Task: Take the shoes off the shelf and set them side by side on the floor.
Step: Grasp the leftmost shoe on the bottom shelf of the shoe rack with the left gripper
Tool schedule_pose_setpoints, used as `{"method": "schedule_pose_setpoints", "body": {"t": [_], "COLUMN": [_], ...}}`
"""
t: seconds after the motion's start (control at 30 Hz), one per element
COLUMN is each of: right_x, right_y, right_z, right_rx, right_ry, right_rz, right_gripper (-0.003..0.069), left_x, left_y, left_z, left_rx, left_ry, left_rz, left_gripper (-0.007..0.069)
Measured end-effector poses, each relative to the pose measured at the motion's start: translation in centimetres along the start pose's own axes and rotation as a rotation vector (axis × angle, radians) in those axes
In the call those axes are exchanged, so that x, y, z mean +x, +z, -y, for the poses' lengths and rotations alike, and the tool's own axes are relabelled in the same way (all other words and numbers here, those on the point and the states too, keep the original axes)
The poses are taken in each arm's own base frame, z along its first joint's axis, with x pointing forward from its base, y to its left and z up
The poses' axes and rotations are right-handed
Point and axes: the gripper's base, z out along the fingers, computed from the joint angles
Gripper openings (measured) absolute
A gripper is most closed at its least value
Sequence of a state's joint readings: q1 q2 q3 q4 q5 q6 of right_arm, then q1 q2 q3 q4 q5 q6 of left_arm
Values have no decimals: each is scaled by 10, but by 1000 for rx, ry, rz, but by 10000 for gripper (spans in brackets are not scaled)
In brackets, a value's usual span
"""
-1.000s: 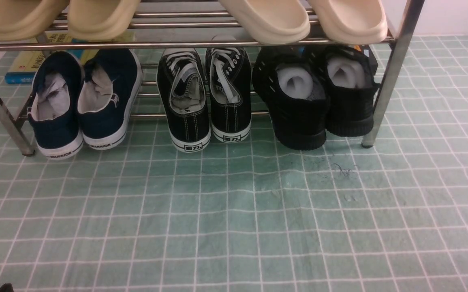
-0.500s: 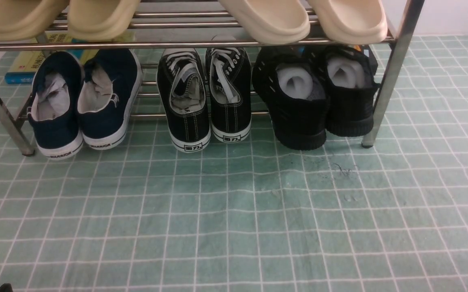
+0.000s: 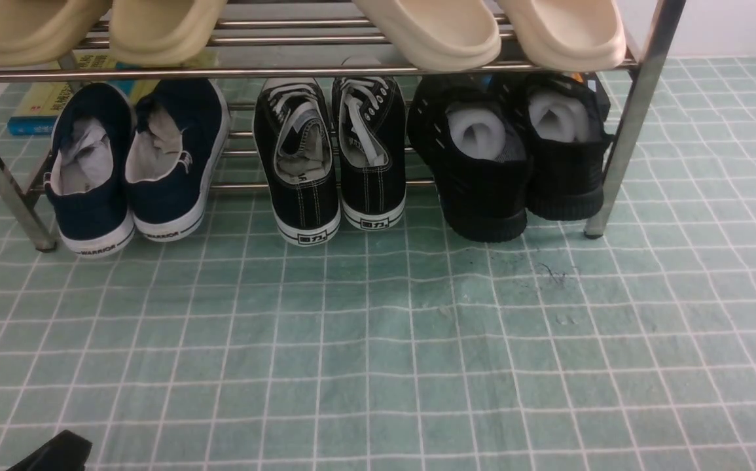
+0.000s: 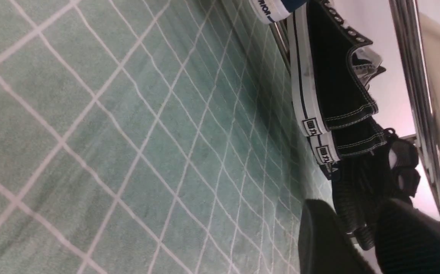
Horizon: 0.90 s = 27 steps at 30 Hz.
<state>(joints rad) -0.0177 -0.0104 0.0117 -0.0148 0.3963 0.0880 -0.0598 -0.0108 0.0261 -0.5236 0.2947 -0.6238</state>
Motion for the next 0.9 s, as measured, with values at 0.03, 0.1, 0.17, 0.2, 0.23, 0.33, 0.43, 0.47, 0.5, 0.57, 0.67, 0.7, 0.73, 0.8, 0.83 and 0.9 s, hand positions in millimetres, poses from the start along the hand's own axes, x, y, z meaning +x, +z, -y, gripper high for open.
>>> {"method": "schedule_pose_setpoints", "body": {"t": [0.03,0.1,0.17,0.2,0.23,0.33,0.43,0.47,0.5,0.57,0.67,0.7,0.73,0.8,0.83,0.9], "right_x": [0,0,0,0,0,0,0,0,0,0,0,0,0,0,0,0], "right_y": [0,0,0,0,0,0,0,0,0,0,0,0,0,0,0,0], "right_z": [0,0,0,0,0,0,0,0,0,0,0,0,0,0,0,0], "right_rx": [0,0,0,0,0,0,0,0,0,0,0,0,0,0,0,0], "right_ry": [0,0,0,0,0,0,0,0,0,0,0,0,0,0,0,0], "right_rz": [0,0,0,0,0,0,0,0,0,0,0,0,0,0,0,0], "right_gripper": [240,240,240,240,240,240,240,240,240,240,240,240,240,240,240,240], "left_x": [0,0,-2,-3,-5,-7,-13,-16,-17,-26,-32,-35,-37,-41,-43,-50], "left_y": [0,0,0,0,0,0,-5,-8,-9,-15,-14,-8,-3,14,20,37], "left_z": [0,0,2,3,4,6,18,27,29,51,67,72,76,79,79,82], "left_rx": [0,4,19,30,41,61,90,110,112,121,66,-7,-74,-233,-292,-411], "left_ry": [-1,-6,-8,-8,-8,-7,51,93,100,180,231,265,296,339,358,407], "left_rz": [0,3,23,38,53,82,102,111,111,114,67,16,-36,-152,-194,-268], "left_gripper": [242,242,242,241,235,202,96,46,40,3,1,1,1,1,1,1]}}
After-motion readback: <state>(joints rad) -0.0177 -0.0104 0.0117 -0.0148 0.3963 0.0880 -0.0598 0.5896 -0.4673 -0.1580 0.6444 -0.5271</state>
